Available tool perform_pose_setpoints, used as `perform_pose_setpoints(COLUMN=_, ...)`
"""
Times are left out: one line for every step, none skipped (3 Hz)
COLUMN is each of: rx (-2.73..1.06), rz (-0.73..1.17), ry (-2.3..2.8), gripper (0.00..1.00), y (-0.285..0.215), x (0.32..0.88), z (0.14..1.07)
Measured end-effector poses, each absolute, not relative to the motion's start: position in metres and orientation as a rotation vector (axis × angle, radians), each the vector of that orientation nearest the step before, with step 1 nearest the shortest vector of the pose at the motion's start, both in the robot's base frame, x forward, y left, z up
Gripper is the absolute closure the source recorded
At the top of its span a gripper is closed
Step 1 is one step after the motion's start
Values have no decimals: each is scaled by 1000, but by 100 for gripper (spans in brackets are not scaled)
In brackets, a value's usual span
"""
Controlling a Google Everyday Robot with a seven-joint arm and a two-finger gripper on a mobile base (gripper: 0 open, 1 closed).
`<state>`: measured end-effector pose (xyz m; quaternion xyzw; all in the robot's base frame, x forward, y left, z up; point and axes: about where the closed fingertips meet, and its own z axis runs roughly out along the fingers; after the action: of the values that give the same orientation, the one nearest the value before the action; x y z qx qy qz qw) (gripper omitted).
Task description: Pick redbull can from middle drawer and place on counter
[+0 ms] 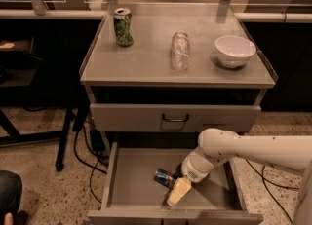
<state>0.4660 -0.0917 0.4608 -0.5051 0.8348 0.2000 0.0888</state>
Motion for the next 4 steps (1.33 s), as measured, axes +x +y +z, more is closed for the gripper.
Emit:
perform_pose_setpoints(rx=-1477, rz=614, ry=2467, gripper=0, y=-97, x=456, z=461)
perform_pose_setpoints(rx=-1406, rz=635, ry=2465, gripper=0, y=-104, x=454, z=453)
perform_pose_setpoints(rx=-1392, rz=663, ry=2468, gripper=0, y=-94, x=474, z=422)
perform_pose_setpoints(rx=-1391, rz=665, ry=2469, gripper=0, y=-94, x=474, z=421)
